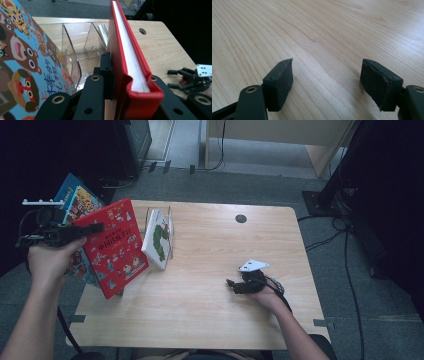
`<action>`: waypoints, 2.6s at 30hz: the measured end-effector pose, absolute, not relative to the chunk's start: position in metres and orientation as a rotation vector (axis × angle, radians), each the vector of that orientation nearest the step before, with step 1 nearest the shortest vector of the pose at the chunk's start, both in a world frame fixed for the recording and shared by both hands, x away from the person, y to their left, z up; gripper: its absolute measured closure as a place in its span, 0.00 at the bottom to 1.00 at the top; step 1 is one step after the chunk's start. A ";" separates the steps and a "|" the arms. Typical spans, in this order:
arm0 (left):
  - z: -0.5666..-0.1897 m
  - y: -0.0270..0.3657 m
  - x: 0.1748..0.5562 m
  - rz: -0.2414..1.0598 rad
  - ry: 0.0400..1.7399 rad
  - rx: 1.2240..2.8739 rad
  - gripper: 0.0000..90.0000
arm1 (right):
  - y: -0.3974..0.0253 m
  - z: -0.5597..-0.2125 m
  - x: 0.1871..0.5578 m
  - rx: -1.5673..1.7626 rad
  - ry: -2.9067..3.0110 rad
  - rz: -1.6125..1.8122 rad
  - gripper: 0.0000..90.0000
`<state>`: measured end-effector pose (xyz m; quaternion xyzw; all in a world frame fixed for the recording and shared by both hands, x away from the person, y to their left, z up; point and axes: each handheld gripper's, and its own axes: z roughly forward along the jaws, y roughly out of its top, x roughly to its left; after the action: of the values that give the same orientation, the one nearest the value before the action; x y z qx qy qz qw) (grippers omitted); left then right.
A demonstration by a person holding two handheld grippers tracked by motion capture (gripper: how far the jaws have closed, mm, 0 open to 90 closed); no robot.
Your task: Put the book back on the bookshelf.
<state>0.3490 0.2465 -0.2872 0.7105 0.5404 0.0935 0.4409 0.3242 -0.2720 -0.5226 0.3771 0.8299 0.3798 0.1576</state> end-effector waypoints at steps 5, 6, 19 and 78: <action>-0.286 0.240 0.356 0.242 1.354 1.754 0.89 | -0.272 -0.523 0.324 1.079 2.374 1.084 0.29; -0.287 0.239 0.359 0.243 1.355 1.757 0.89 | -0.272 -0.523 0.324 1.078 2.374 1.084 0.29; -0.291 0.236 0.385 0.306 1.416 1.715 0.89 | -0.272 -0.523 0.324 1.078 2.374 1.084 0.29; -0.286 0.236 0.441 0.138 1.660 1.915 0.88 | -0.272 -0.523 0.324 1.083 2.374 1.083 0.29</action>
<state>0.4408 0.2358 -0.2856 0.7203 0.6246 0.0521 0.2972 0.3244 -0.2717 -0.5225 0.3786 0.8298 0.3785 0.1575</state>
